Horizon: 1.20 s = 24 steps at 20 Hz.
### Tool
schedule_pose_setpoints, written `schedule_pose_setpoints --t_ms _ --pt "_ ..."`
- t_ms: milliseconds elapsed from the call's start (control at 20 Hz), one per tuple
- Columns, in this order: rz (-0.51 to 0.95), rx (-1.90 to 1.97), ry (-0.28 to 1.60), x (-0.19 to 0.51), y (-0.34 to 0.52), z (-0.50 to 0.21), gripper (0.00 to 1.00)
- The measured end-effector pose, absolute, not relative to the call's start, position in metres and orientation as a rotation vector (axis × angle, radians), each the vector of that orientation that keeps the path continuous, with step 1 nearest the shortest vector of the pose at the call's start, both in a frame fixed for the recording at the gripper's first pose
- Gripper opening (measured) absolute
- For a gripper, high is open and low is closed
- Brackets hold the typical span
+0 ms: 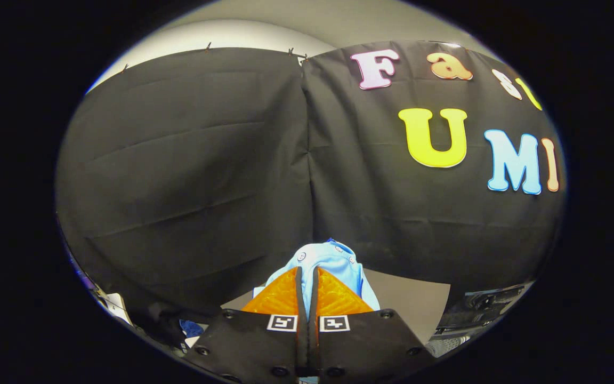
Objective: Put the clothes into the washing machine and then close the washing machine lid.
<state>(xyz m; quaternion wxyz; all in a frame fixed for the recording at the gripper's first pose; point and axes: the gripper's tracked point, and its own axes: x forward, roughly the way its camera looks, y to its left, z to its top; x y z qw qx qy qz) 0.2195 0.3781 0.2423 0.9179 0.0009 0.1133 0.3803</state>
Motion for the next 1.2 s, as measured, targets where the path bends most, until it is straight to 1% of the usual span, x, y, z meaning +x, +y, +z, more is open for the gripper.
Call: schedule_pose_setpoints --t_ms 350,600,1200 --pt "0.771 0.020 0.223 0.220 0.342 0.255 0.01" --pt "0.742 0.054 0.189 0.227 0.299 0.280 0.01" --pt "0.575 0.090 0.144 0.243 0.154 0.302 0.01"
